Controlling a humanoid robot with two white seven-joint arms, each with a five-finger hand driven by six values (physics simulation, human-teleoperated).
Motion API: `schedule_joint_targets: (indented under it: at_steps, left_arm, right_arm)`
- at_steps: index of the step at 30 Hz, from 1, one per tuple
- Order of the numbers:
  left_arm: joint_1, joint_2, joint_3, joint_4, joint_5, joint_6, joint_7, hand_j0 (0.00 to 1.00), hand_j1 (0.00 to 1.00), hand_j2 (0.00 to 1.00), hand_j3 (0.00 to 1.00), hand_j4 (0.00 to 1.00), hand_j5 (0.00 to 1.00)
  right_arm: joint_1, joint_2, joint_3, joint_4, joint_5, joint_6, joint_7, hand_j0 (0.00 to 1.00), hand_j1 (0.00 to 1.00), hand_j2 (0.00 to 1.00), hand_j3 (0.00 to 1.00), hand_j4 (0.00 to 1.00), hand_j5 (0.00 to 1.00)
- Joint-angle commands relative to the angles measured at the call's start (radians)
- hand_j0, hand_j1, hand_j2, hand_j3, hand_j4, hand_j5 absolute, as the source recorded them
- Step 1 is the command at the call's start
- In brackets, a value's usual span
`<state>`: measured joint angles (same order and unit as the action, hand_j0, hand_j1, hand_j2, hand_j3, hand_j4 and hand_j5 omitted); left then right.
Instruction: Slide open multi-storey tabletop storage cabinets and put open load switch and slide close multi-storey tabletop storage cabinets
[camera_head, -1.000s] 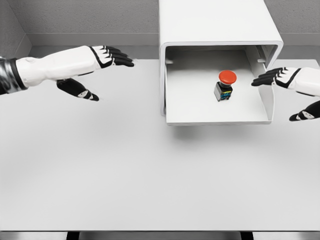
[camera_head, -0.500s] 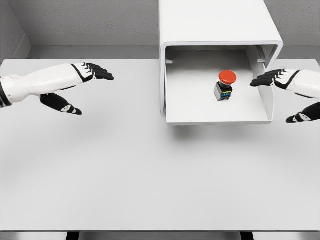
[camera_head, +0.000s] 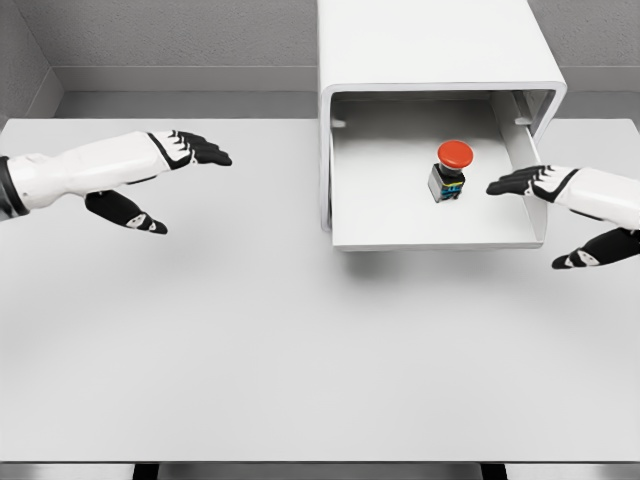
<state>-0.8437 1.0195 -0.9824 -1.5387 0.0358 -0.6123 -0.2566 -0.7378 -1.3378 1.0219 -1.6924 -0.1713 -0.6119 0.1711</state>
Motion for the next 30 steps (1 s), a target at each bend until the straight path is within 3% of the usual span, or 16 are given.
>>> schedule_joint_targets:
  at_steps: [1,30]
  left_arm:
    - [0.0,-0.001,-0.004,0.002,0.004,0.001,0.0,1.0,1.0,1.0,1.0,1.0,1.0]
    - [0.0,-0.001,-0.002,0.0,0.004,0.001,0.002,1.0,1.0,1.0,1.0,1.0,1.0]
  right_arm:
    - [-0.002,0.003,0.004,-0.001,-0.007,0.001,-0.008,1.0,1.0,1.0,1.0,1.0,1.0]
    - [-0.02,0.098,0.001,0.057,-0.02,0.001,0.005,1.0,1.0,1.0,1.0,1.0,1.0]
